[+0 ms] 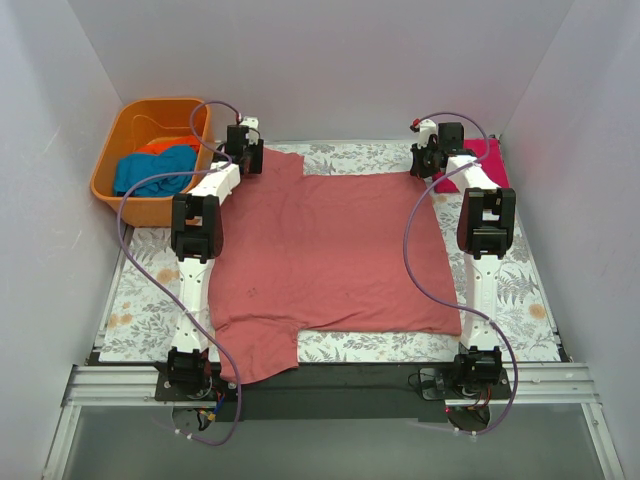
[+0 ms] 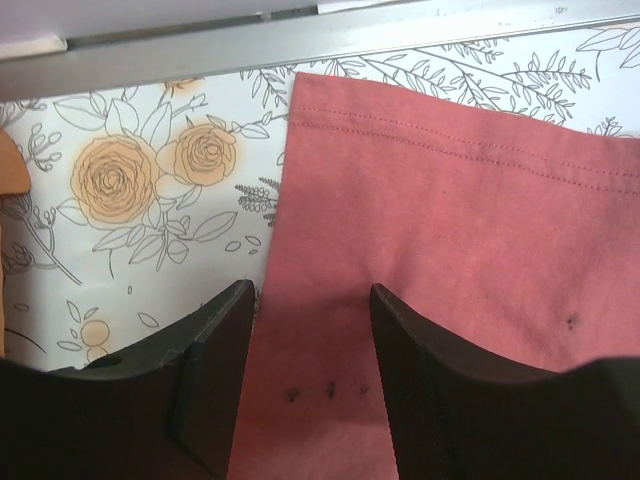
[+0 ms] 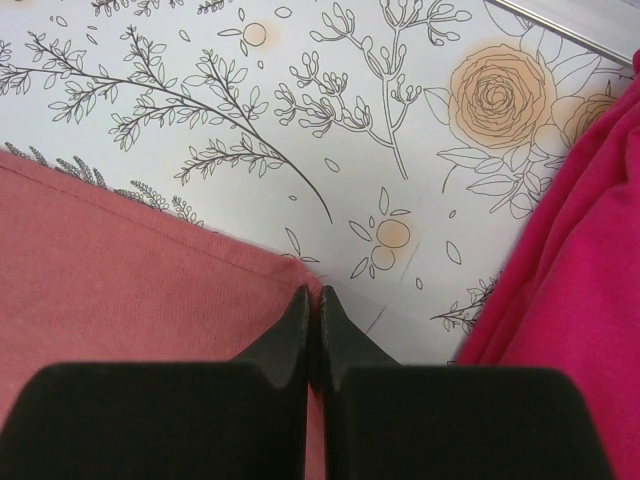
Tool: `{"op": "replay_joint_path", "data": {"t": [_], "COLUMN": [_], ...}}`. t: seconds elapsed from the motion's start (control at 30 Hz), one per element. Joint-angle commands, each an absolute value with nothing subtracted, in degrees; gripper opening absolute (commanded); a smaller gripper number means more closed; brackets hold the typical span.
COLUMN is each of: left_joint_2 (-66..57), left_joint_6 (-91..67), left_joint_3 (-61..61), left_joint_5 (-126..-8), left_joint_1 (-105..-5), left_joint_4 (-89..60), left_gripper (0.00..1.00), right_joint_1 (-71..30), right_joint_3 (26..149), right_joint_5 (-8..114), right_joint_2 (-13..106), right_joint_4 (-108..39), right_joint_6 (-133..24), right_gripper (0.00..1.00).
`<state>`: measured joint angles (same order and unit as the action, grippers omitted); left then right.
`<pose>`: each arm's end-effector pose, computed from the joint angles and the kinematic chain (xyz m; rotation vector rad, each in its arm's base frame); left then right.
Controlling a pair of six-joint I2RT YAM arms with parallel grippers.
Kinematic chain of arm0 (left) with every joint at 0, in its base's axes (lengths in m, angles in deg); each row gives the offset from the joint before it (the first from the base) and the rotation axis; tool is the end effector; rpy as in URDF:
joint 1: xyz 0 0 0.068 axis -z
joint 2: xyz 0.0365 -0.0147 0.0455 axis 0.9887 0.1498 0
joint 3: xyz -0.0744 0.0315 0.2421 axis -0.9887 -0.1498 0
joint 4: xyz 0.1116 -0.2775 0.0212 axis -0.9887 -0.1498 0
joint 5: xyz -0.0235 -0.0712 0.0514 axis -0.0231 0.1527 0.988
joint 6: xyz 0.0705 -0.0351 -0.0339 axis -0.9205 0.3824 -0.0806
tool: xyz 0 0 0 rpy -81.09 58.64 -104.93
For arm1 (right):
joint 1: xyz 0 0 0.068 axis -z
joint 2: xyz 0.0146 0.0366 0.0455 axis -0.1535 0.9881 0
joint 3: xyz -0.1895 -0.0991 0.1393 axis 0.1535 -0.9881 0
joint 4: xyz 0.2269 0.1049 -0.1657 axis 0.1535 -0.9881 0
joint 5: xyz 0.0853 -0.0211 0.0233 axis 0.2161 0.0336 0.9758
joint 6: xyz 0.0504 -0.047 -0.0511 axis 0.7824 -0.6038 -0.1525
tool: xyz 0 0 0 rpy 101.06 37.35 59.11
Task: Fold and stack the t-shirts
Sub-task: Fold the tshirt
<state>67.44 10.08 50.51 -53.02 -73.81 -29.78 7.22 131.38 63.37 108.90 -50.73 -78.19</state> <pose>0.6253 -0.0760 0.0894 -0.5551 2.1728 -0.2846 0.6123 0.0400 0.1030 -0.5189 2.1923 0.2076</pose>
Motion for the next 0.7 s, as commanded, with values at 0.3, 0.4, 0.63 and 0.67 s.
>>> {"op": "replay_joint_path", "data": {"t": [0.3,0.4,0.63,0.67], "left_joint_2": [69.24,68.98,65.65,65.03], "left_joint_6": [15.83,16.79,15.74,15.65], "left_joint_3": [54.53,54.79,55.41,55.32], "left_joint_5": [-52.80,-53.07,-55.61,-56.23], "left_joint_1": [-74.88,-75.49,-76.64,-76.55], "left_joint_4": [-41.11,-40.24,-34.44,-33.65], "left_gripper": [0.44,0.34,0.00,0.00], "right_joint_1": [7.25,7.25,7.34,7.34], "right_joint_3": [130.40,130.31,130.40,130.40], "right_joint_5": [63.80,64.06,64.77,65.46], "right_joint_2": [107.76,107.41,104.86,103.99], "right_joint_4": [-54.83,-54.83,-54.74,-54.57], "right_joint_6": [-79.63,-79.89,-82.61,-82.79], "right_gripper": [0.01,0.01,0.01,0.01]}}
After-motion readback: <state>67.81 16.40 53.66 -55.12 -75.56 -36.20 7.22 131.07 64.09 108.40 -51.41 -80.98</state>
